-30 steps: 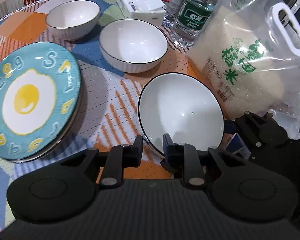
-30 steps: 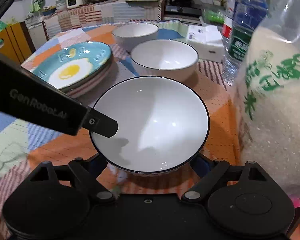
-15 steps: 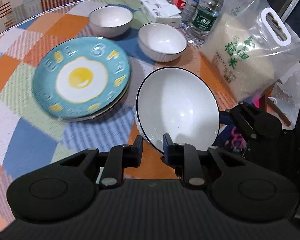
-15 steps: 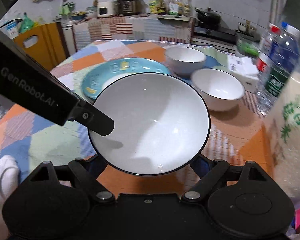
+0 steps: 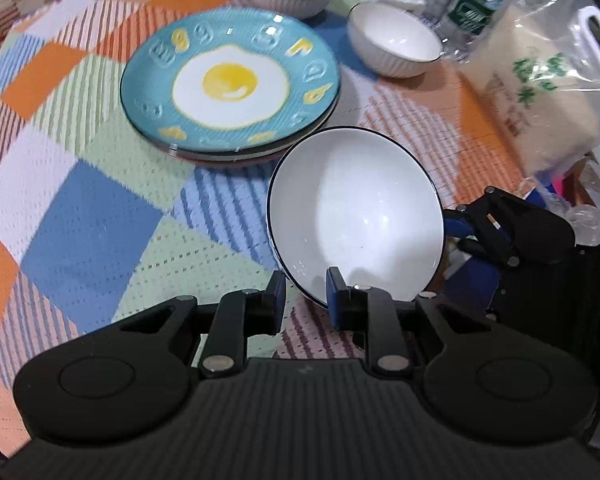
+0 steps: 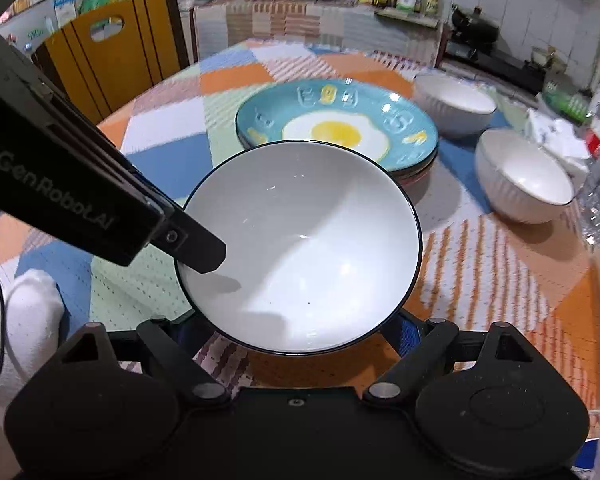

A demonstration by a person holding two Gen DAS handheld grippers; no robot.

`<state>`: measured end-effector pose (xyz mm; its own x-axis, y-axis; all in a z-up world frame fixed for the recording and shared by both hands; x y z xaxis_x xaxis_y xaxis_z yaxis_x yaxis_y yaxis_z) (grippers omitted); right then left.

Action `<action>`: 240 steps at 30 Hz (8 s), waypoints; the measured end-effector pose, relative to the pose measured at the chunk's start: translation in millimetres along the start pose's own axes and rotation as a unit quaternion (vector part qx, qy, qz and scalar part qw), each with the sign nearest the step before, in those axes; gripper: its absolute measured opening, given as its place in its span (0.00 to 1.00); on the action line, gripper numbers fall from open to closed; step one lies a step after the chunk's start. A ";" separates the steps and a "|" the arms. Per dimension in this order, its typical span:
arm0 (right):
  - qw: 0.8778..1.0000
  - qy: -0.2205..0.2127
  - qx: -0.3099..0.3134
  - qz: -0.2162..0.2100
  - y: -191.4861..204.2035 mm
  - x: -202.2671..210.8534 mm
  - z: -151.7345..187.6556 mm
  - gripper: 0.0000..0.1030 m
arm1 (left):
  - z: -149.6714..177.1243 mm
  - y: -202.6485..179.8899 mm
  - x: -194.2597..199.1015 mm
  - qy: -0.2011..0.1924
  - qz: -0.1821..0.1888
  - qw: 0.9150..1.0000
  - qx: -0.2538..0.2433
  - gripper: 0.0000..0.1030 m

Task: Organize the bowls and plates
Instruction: 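Lift the white bowl with both grippers and carry it toward the plate stack, then set the bowl down beside the plate stack and open both grippers, then close both grippers on the rim of the second white bowl, then lift the second bowl with both grippers and lower it into the first bowl, then move both grippers to the third white bowl and close on its rim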

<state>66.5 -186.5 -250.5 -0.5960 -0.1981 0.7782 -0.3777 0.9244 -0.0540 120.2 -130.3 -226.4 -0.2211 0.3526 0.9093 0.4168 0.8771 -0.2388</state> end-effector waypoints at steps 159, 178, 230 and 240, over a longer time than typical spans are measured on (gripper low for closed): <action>0.996 -0.069 0.023 -0.057 1.6 26.9 -11.7 0.92 | -4.6 -6.9 8.2 0.006 -0.063 0.997 -0.038 0.18; 0.998 -0.048 0.041 -0.032 -16.2 55.6 -18.4 0.93 | -17.5 -7.2 28.4 -0.011 -0.046 0.999 -0.019 0.20; 0.992 -0.082 -0.091 -0.010 -230.6 -140.4 -150.1 0.94 | -293.9 40.7 -113.8 -0.146 -0.010 0.981 0.126 0.41; 0.993 -0.090 -0.073 0.030 -220.6 -152.6 -155.4 0.93 | -291.0 20.8 -117.3 -0.135 0.004 0.986 0.100 0.19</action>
<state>350.9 -309.5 -260.1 -0.7357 -0.1847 0.6517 -0.2398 0.9708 0.0044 411.3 -248.4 -238.8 -0.4562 0.4100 0.7898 0.2438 0.9112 -0.3322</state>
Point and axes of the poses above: each gripper's, at about its wrist camera, not at the fingertips, and x roughly against the way its jaws point, y to its left, z to its underside, the point moved 10 cm from there along -x, roughly the way its jaws point, and after that the axes turned 6 degrees about x, right-handed, at the moved point
